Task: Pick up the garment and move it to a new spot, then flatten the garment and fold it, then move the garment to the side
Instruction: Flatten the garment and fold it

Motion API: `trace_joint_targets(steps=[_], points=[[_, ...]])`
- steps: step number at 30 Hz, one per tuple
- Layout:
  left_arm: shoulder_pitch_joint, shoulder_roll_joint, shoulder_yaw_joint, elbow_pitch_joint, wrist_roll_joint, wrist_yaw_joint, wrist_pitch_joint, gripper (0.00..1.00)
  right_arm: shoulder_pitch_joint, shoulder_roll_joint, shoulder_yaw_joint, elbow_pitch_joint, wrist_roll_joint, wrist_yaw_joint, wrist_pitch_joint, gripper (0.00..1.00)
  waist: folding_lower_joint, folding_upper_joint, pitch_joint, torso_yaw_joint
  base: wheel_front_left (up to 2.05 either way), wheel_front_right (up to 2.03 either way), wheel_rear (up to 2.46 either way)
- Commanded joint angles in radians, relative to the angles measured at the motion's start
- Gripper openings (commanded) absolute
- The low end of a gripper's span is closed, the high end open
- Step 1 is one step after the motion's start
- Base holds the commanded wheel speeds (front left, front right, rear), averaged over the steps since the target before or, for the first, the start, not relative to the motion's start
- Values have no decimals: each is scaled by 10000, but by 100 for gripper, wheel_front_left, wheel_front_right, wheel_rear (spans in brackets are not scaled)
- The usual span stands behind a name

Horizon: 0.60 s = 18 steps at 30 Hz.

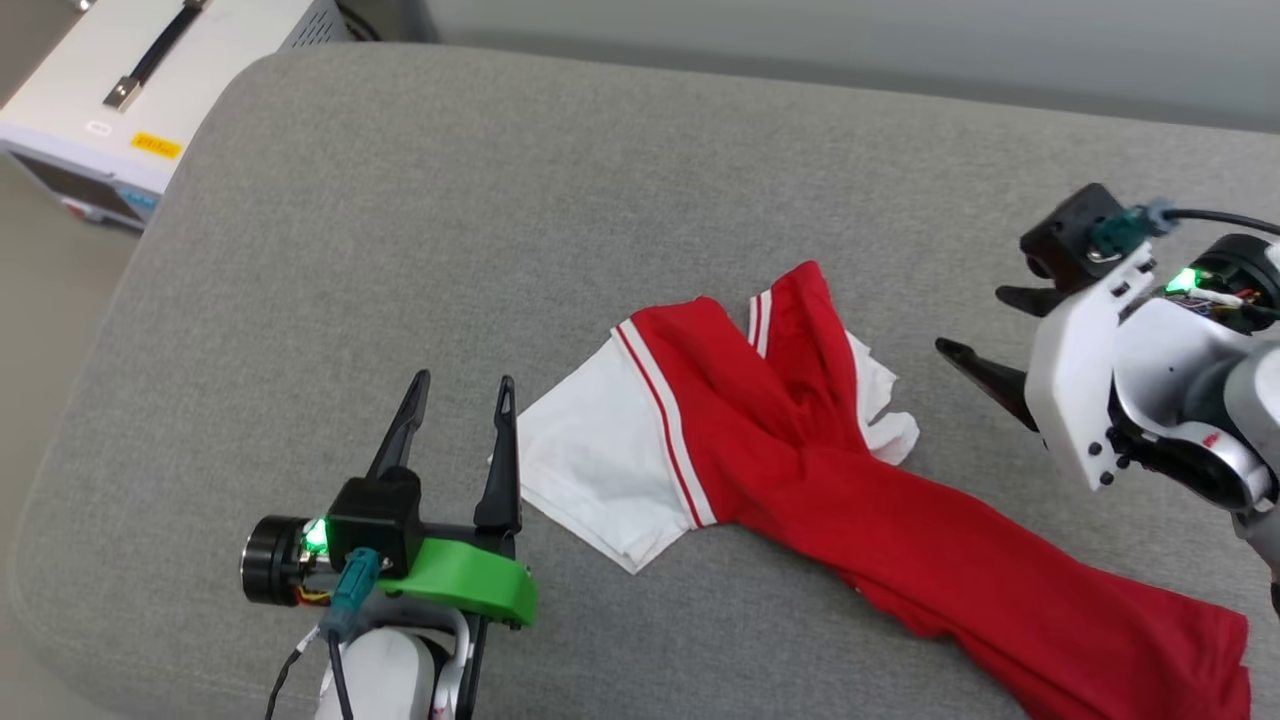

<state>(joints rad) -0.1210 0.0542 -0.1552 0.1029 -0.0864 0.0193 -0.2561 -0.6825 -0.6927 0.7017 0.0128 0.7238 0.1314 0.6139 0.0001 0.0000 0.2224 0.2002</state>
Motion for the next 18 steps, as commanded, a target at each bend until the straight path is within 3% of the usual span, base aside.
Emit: trace_joint_targets(steps=[1, 7, 18], points=[[-238, -39, -93, -63, -90, 70, -57, 100, -476, -52, 468, 257, 294, -7, 293, 100, -1, 0, 508, 442, 0, 0, 0], [-624, -39, -482, -108, -373, 264, -57, 100, -1697, -12, 2214, 1219, 1078, -7, 1038, 100, -1, 0, 1074, 858, 0, 0, 0], [-911, -39, -981, -69, -693, 568, -57, 100, -2417, 325, 5016, 2947, 1560, -7, 763, 100, -1, 0, 1561, 1228, 0, 0, 0]])
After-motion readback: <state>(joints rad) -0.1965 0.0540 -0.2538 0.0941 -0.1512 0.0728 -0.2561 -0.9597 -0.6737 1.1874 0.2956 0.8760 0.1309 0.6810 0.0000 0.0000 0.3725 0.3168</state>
